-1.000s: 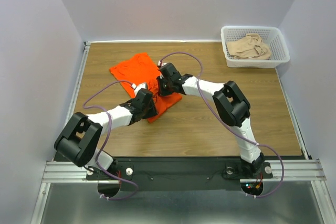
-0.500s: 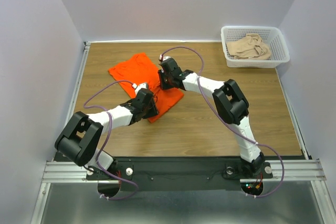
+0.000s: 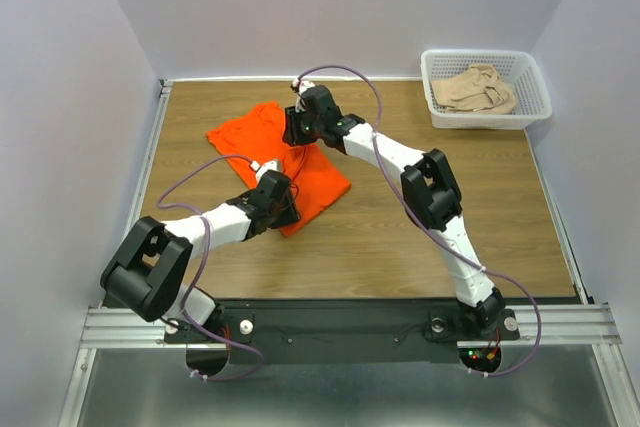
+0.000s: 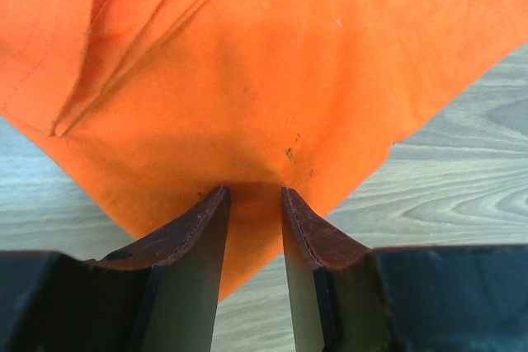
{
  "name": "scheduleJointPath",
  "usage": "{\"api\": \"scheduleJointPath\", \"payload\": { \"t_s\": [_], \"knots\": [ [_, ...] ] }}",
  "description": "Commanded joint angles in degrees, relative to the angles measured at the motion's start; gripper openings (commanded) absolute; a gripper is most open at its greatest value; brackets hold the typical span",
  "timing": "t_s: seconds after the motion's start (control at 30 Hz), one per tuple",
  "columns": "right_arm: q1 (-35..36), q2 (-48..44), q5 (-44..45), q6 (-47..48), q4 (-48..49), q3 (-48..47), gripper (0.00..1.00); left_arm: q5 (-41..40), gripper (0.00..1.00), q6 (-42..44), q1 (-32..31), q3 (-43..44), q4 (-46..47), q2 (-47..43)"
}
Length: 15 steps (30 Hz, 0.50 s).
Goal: Fold and stack the t-shirts
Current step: Fold the tshirt
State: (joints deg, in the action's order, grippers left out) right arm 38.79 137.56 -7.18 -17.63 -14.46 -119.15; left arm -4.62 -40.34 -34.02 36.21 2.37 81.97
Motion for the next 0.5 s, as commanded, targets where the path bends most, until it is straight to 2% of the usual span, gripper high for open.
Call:
{"api": "scheduleJointPath", "payload": {
  "t_s": [0.0,0.2,0.33,0.47],
  "knots": [
    [0.3,-4.1,-3.1,0.8,2.8,0.8,0.41,-0.3,0.44,1.1,-0.3,-2.2,-6.5,-1.2],
    [-1.1,-17.2,3.2,-2.1,2.8,17.6,0.42,-0.3,0.44,2.5,-0.2,-1.1,-6.9,-0.7],
    [-2.4,-24.2,4.1,-4.1,2.8,33.7,0.41,-0.5,0.45,3.2,-0.3,-0.2,-8.2,-0.7],
    [-2.8,-27.1,4.4,-5.0,2.8,41.9,0.41,0.1,0.45,3.3,-0.3,0.3,-9.0,-0.8]
  ]
}}
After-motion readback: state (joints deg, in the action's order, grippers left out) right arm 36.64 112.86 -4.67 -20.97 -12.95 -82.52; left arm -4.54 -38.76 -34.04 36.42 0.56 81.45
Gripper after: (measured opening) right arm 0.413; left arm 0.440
